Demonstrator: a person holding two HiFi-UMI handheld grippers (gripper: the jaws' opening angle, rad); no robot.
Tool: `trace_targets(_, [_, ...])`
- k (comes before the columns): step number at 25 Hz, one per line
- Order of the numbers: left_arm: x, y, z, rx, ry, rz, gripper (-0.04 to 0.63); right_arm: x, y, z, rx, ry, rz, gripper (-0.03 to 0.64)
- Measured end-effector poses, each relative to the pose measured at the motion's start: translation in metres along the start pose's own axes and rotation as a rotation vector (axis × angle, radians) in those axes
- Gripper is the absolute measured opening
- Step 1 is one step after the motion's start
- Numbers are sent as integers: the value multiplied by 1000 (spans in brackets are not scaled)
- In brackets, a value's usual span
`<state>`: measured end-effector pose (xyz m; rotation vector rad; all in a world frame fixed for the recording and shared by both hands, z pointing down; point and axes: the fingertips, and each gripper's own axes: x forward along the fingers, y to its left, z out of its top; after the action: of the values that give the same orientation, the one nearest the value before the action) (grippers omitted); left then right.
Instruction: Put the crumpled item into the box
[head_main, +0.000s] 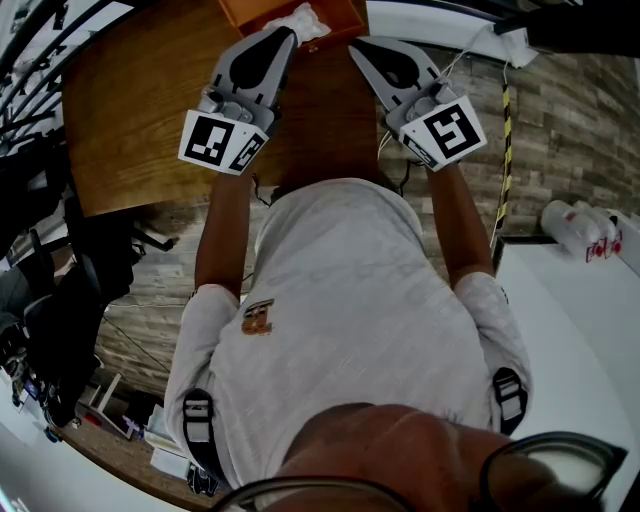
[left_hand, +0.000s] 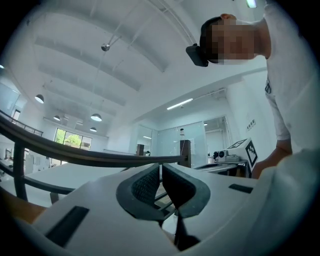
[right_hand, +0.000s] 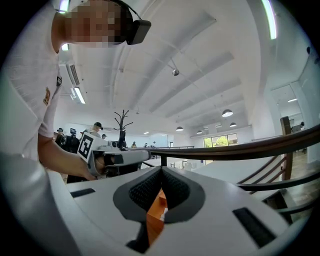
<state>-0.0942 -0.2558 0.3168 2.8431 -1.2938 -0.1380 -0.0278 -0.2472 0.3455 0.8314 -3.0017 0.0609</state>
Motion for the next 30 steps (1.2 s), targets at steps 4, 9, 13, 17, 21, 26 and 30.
trace_targets(4, [-5, -15, 5, 34, -21, -31, 28, -3, 10, 7, 6, -26, 4, 32])
trace_targets(9, [-13, -26, 8, 44, -35, -53, 20, -6, 22, 11, 8, -45, 12, 32])
trace_targets(13, [-19, -33, 7, 50, -41, -67, 20, -7, 30, 13, 5, -60, 16, 32])
trace_targets(17, [-23, -39, 6, 45, -54, -75, 20, -12, 38, 17, -2, -84, 21, 32])
trace_targets(21, [-29, -53, 13, 50, -72, -91, 20, -21, 49, 25, -14, -112, 15, 32])
trace_targets(26, [-30, -54, 11, 44, -80, -98, 20, -20, 49, 26, -24, -117, 6, 32])
trace_targets(30, [-28, -55, 16, 50, -83, -103, 20, -19, 48, 32, -34, -138, -8, 32])
